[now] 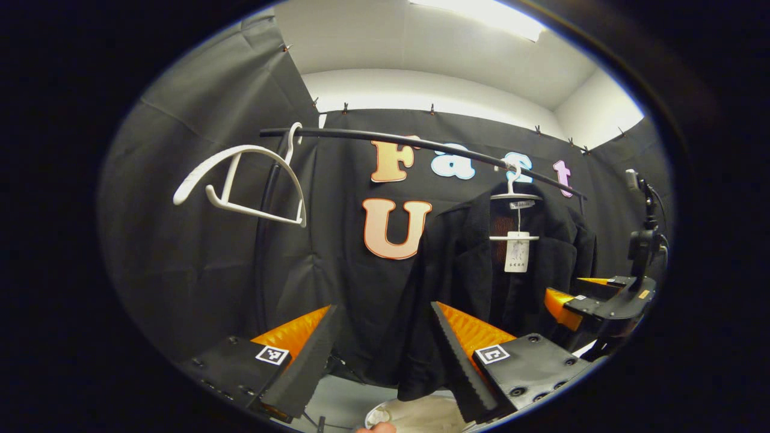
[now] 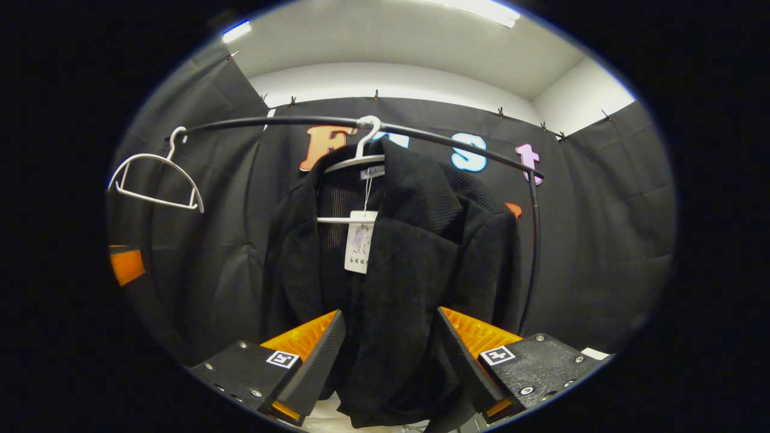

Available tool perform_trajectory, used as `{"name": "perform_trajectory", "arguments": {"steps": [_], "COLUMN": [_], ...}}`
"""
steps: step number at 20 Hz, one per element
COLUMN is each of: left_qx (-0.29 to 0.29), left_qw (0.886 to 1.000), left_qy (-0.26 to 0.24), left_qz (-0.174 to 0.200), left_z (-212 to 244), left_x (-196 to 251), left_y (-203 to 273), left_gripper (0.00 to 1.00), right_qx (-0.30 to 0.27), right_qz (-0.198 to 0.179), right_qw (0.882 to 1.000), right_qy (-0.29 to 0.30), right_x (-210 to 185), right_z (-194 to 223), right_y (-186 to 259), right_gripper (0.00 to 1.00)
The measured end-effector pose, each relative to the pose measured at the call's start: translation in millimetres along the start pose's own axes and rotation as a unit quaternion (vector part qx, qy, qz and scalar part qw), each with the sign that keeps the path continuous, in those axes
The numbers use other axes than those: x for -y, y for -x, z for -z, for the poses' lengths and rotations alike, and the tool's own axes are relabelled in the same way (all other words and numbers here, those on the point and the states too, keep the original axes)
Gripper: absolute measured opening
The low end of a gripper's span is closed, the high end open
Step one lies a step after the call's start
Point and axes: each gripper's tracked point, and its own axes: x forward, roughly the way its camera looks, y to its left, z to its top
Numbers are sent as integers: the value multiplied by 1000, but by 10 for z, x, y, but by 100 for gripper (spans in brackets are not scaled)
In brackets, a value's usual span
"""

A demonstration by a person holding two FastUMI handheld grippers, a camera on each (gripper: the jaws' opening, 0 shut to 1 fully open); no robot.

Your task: Grasp the clothes on the hanger with both hands and then place them into the laundry hamper below.

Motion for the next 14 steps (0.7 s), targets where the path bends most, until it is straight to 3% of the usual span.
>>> {"name": "perform_trajectory", "arguments": {"steps": [5,7,9,10,11,12,13,14], "left_qx": [-7,-12,-18,-20,-23,-24,-25,-25], "left_qw": [1000,1000,1000,1000,1000,1000,1000,999], "left_qy": [-11,-17,-15,-13,-11,-10,-10,-12], "left_qz": [1,1,6,8,10,13,15,18], "left_z": [69,98,122,135,151,161,170,172], "left_x": [-120,-207,-297,-362,-422,-478,-519,-557], "left_y": [62,116,153,169,171,173,158,139], "left_gripper": [100,95,93,100,97,97,100,96], "right_qx": [-40,-45,-46,-46,-45,-46,-48,-50], "right_qz": [63,91,111,119,120,127,130,133], "right_qw": [997,995,992,991,991,990,990,990], "right_qy": [-10,11,29,32,31,28,26,27], "right_x": [0,58,126,174,202,257,314,369], "right_z": [340,406,444,444,457,459,469,472], "right_y": [-481,-561,-615,-639,-665,-680,-690,-676], "right_gripper": [94,94,94,94,88,92,83,74]}}
